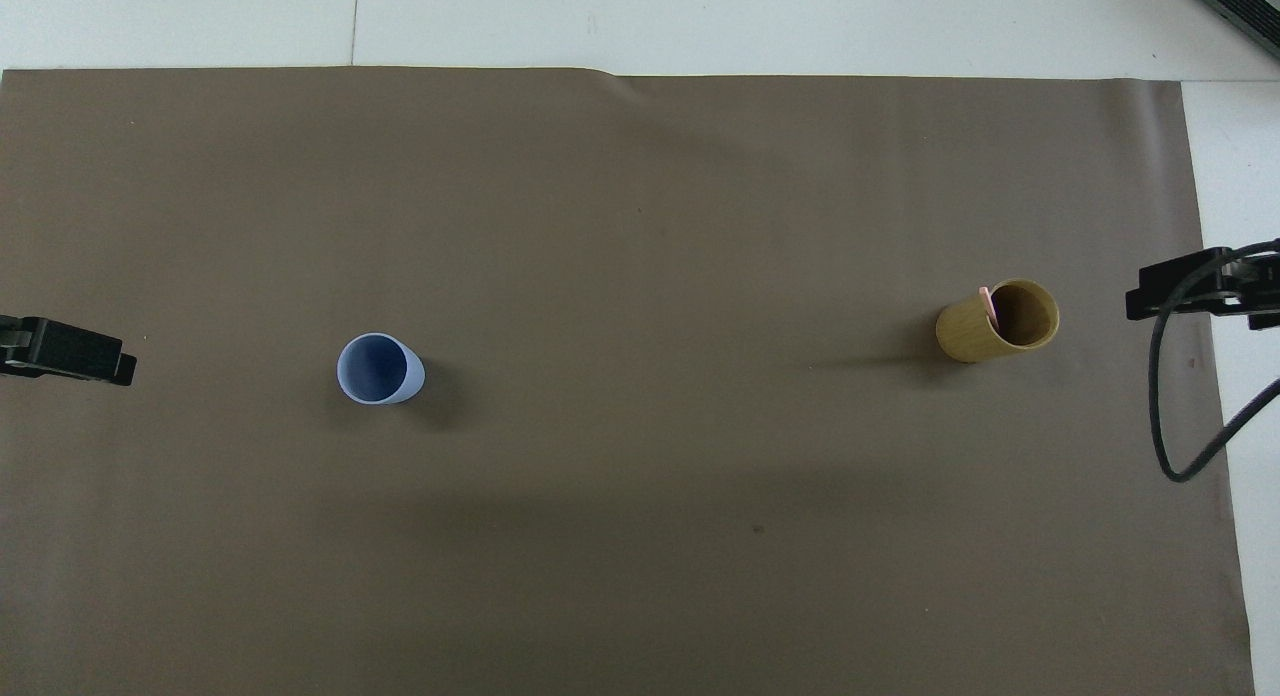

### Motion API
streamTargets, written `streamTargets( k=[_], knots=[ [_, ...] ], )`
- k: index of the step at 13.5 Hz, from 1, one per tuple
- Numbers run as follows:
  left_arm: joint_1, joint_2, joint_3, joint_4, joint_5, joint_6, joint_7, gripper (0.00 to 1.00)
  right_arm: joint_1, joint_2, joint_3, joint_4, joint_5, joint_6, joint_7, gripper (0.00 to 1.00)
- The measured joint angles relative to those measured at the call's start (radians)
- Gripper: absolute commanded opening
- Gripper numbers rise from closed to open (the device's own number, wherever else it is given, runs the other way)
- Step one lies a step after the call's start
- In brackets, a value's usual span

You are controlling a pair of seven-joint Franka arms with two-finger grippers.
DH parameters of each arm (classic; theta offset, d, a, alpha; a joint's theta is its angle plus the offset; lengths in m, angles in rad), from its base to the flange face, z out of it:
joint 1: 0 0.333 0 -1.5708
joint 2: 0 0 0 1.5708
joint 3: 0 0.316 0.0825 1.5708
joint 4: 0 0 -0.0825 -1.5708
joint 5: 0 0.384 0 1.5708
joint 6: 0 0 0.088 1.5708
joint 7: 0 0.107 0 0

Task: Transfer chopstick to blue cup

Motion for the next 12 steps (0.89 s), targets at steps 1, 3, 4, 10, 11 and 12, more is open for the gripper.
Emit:
streamTargets(
  k=[1,3,4,10,11,12],
  knots=[
    [-0.002,-0.011,-0.003,-0.024,-0.006,0.002,0.000,1.00,0.000,0.000,0.000,0.000,0.000,0.002,0.000,1.00],
    [-0.011,-0.027,-0.013,-0.100,-0.009,0.040,0.000,1.00,0.000,0.000,0.000,0.000,0.000,0.003,0.000,1.00],
    [-0.020,-0.030,-0.015,-0.154,-0.009,0.095,-0.005,1.00,0.000,0.000,0.000,0.000,0.000,0.003,0.000,1.00],
    [-0.033,-0.027,-0.016,-0.392,-0.010,0.366,-0.081,1.00,0.000,0.000,0.001,0.000,0.001,0.003,0.000,1.00],
    [-0.036,-0.024,-0.017,-0.408,-0.011,0.401,-0.118,1.00,0.000,0.000,0.001,0.000,0.001,0.003,0.000,1.00],
    [-0.045,-0.019,-0.017,-0.424,-0.011,0.437,-0.156,1.00,0.000,0.000,0.001,0.000,0.001,0.003,0.000,1.00]
  ],
)
